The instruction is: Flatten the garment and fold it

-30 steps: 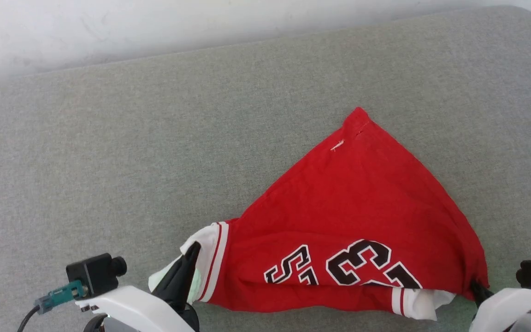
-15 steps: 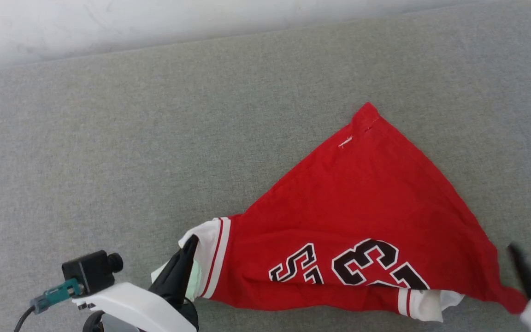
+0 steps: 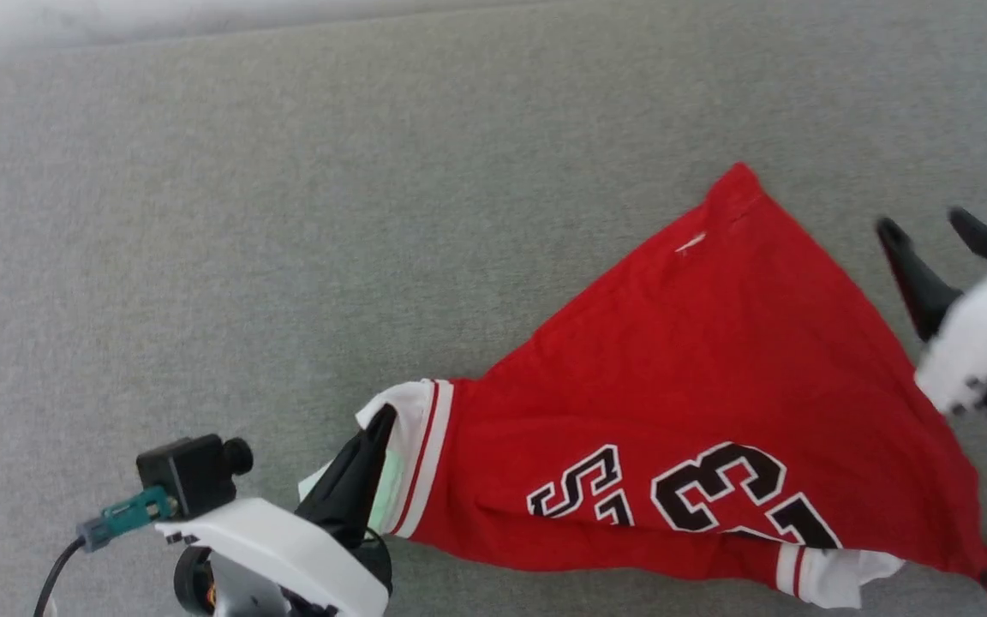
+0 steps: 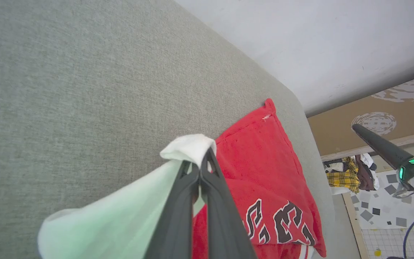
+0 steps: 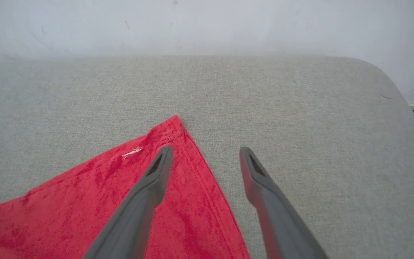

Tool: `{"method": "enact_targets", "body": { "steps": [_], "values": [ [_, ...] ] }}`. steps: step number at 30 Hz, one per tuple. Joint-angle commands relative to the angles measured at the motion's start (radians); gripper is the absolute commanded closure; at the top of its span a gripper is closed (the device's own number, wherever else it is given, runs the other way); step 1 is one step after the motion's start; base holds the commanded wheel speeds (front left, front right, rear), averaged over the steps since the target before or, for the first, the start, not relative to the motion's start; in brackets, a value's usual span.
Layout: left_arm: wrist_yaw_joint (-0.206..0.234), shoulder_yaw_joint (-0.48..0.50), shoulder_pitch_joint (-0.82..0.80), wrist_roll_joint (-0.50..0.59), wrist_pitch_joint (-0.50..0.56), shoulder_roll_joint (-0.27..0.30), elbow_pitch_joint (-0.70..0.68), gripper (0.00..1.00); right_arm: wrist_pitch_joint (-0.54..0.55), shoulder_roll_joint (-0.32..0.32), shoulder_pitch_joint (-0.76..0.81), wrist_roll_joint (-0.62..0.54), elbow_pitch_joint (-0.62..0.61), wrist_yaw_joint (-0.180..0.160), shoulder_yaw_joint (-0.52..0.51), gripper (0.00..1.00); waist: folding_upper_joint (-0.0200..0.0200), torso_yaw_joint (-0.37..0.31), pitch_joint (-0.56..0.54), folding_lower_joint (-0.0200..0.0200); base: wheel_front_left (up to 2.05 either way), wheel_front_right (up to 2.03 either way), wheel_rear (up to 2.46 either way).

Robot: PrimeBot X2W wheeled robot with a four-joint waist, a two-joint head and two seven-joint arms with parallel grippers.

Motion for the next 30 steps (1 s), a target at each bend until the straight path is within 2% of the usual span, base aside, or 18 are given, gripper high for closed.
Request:
{"method": "enact_targets", "body": {
  "steps": [1, 6, 14, 20, 30],
  "values": [
    [-0.007, -0.003, -0.017, 0.01, 0.003, -0.001, 0.002, 1.0, -0.002, -0.013, -0.029, -0.014, 0.018, -0.001, 0.017, 0.0, -0.0001, 0.029, 0.032, -0.0002, 0.0, 0.0, 0.0],
    [-0.016, -0.018, -0.048, 0.015, 0.008, -0.003, 0.009, 1.0, 0.012, -0.051, -0.171, -0.042, 0.181, -0.001, 0.122, 0.0, -0.0001, 0.063, 0.073, -0.0002, 0.0, 0.0, 0.0],
    [-0.032, -0.034, -0.086, 0.016, 0.01, -0.008, 0.025, 1.0, 0.012, -0.104, -0.292, -0.056, 0.355, -0.001, 0.193, 0.0, -0.0001, 0.103, 0.119, -0.0002, 0.0, 0.0, 0.0],
    [-0.037, -0.038, -0.098, 0.014, 0.012, -0.007, 0.031, 1.0, -0.006, -0.13, -0.322, -0.053, 0.423, -0.001, 0.212, 0.0, -0.0001, 0.118, 0.137, -0.0002, 0.0, 0.0, 0.0],
    [-0.036, -0.037, -0.107, 0.011, 0.015, -0.004, 0.024, 1.0, -0.02, -0.139, -0.348, -0.021, 0.474, -0.001, 0.25, 0.0, -0.0001, 0.124, 0.171, -0.0002, 0.0, 0.0, 0.0]
  ]
}}
